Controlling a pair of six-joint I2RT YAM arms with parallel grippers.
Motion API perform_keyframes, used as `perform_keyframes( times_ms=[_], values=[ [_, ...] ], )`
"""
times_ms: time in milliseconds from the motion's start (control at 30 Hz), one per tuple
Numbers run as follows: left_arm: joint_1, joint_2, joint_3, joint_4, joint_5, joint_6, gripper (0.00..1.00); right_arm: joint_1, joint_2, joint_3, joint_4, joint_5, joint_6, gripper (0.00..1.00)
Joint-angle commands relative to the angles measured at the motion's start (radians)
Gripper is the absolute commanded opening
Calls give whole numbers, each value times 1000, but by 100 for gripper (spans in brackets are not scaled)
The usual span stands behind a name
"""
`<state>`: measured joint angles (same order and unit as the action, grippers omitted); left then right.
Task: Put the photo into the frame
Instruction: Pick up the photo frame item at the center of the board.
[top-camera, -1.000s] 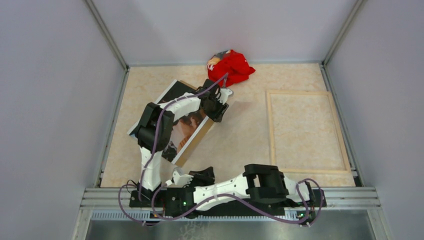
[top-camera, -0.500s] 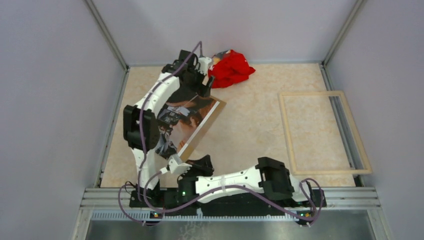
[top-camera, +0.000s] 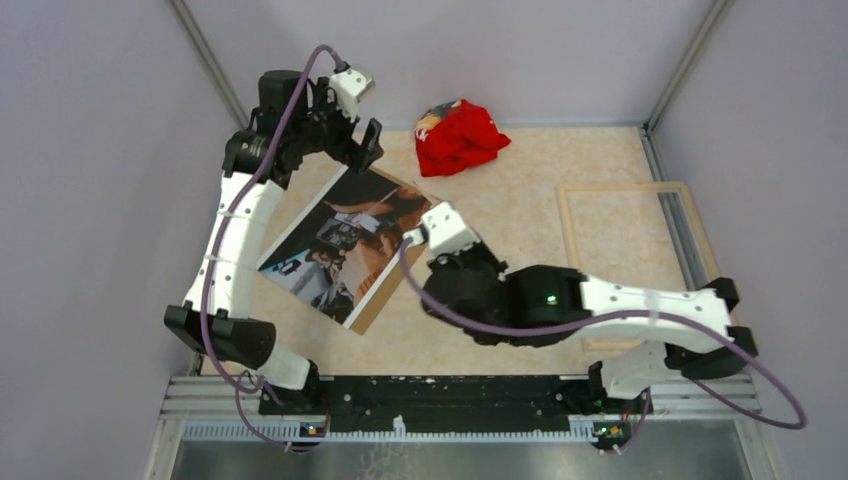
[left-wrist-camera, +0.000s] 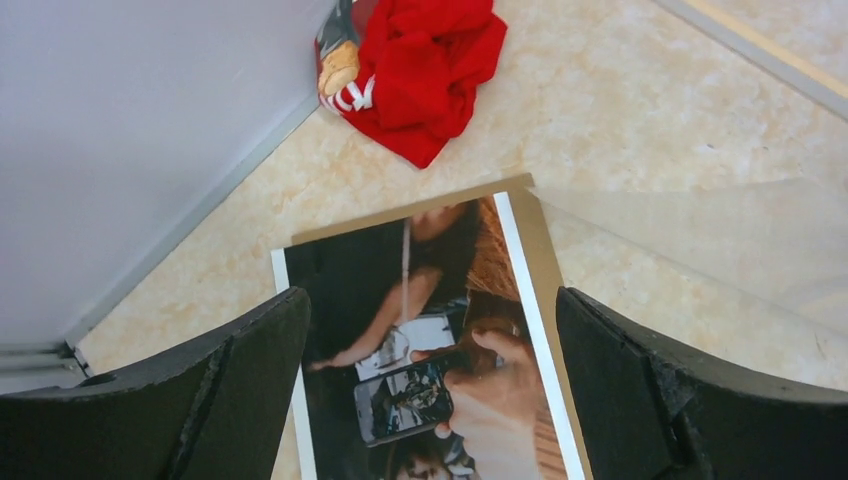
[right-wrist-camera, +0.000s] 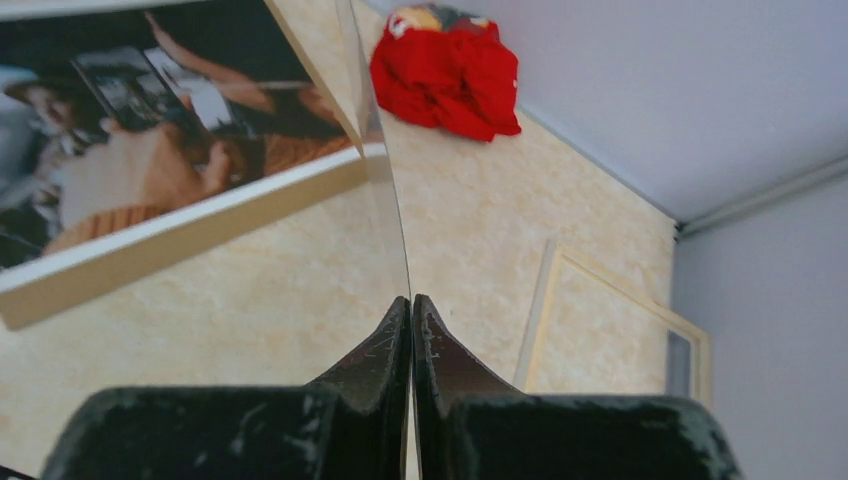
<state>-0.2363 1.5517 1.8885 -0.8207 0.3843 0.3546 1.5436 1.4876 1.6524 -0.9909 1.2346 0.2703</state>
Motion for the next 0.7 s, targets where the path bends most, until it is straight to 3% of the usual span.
perform_keyframes(
  times_ms=[0, 233, 500, 667],
  values=[
    [16, -80, -41, -81, 122, 109, 98, -28, -175, -19, 230, -134, -192, 0],
    [17, -219, -231, -137, 403, 307, 98, -97, -255, 48, 237, -385, -307, 0],
    [17, -341, -462, -153, 583, 602, 99, -155, -324, 96, 195, -683, -347, 0],
    [18, -335, -560, -156, 719, 625, 98, -191, -331, 73, 189, -780, -320, 0]
  ],
)
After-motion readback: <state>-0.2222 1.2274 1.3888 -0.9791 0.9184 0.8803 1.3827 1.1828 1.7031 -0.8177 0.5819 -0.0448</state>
